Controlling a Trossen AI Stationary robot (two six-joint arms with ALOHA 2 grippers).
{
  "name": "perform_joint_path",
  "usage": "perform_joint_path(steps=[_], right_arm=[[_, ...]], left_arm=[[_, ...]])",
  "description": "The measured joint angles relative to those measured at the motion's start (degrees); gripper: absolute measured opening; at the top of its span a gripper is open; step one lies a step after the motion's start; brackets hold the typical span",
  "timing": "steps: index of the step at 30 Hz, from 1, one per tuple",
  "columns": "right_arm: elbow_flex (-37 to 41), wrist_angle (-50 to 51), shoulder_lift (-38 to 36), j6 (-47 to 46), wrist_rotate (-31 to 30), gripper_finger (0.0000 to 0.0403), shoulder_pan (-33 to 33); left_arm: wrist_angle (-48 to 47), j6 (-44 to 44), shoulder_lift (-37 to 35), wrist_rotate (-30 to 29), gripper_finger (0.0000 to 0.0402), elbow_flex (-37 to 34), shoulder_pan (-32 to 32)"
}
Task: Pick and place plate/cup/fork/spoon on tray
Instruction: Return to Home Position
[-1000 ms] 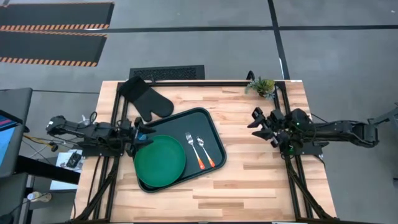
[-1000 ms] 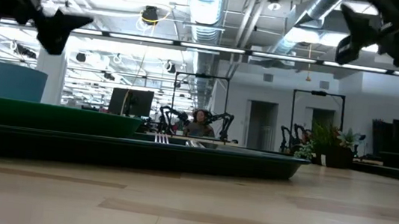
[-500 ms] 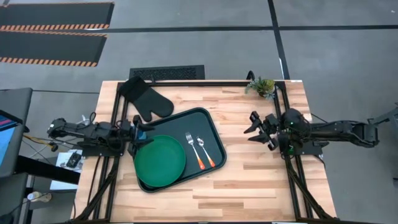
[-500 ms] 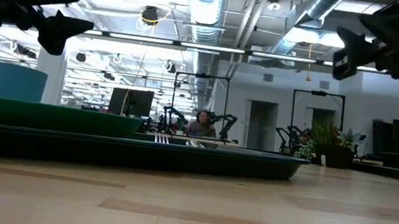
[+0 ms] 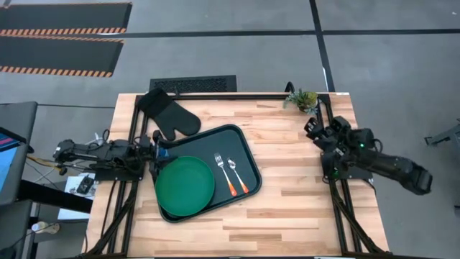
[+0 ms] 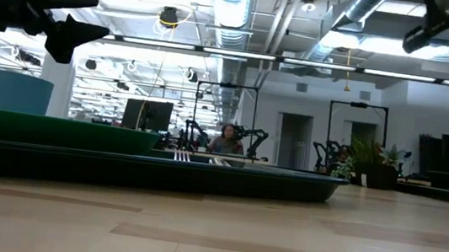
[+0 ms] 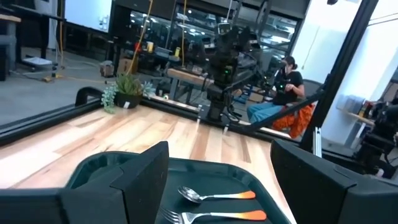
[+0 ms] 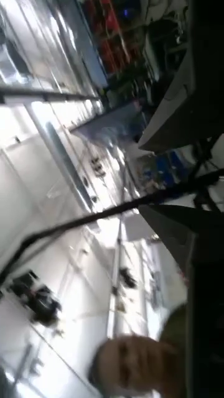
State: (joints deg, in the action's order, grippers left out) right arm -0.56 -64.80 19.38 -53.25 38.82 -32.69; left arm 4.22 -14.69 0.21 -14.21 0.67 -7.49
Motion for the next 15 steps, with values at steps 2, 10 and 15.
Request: perform_joint_path(steps=[2, 10, 15], right_arm=[[0.1, 7.4, -4.2, 3.0, -4.7, 0.0174, 2.1], [0.1, 34.3, -8.4, 38.1, -32.4, 0.0175, 29.8], [0.1, 42.8, -9.5, 53.1, -50.8, 0.0175, 42.4]], left_arm=[[0.0, -0.4, 0.0, 0.0, 0.0270, 0.0, 0.2], [-0.5, -1.0, 0.0, 0.0, 0.0270, 0.0, 0.5], [-0.5, -0.8, 0.0, 0.0, 0.0270, 0.0, 0.5]])
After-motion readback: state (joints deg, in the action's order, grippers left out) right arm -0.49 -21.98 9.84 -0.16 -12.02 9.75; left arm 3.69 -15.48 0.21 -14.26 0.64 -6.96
